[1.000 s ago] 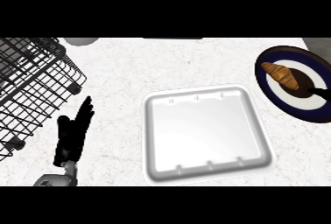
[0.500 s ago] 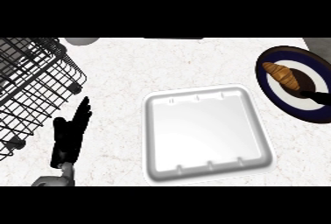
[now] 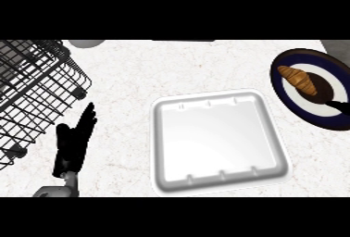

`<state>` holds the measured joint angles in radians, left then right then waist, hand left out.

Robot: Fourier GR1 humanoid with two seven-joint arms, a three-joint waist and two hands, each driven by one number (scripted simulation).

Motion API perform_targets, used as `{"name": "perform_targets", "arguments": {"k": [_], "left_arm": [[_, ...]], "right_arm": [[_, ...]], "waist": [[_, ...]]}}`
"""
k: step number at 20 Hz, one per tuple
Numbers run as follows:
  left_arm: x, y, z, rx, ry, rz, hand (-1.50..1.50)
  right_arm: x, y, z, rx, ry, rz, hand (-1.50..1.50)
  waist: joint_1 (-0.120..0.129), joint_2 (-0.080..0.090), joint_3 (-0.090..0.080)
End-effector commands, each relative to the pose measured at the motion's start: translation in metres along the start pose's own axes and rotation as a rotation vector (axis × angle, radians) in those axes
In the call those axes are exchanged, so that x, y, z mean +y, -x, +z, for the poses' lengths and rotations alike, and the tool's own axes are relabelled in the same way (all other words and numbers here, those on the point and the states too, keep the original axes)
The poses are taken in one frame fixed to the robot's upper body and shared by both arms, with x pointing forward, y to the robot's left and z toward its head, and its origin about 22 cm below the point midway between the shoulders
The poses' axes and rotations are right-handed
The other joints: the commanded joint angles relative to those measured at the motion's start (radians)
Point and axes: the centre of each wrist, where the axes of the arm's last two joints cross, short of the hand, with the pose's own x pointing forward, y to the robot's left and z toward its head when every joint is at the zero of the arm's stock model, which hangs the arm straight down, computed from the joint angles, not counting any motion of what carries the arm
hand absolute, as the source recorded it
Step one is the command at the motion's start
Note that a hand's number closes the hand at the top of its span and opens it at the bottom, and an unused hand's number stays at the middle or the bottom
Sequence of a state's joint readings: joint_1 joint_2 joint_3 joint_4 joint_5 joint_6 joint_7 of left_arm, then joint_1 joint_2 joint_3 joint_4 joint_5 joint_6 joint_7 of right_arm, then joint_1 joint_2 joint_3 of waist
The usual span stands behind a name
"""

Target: Pick the croissant from the tray and place it in the plate

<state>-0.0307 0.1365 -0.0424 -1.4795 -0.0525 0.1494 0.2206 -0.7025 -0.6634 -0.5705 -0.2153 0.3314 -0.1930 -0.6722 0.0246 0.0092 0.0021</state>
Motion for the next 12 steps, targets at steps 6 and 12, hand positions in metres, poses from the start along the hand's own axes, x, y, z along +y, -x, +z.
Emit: {"name": "perform_targets", "arguments": {"k": [6,12], "left_arm": [[0.009,0.007,-0.003,-0.004,-0.011,-0.008,0.00],[-0.008,-0.016,0.004,-0.015,0.020,0.005,0.00]], "right_arm": [[-0.030,0.016,0.010,0.030,0.036,0.033,-1.50],[-0.054,0.039,0.033,0.051,0.084,0.059,-1.50]], "waist": [[0.005,0.003,0.001],[0.005,0.001,0.002]]}}
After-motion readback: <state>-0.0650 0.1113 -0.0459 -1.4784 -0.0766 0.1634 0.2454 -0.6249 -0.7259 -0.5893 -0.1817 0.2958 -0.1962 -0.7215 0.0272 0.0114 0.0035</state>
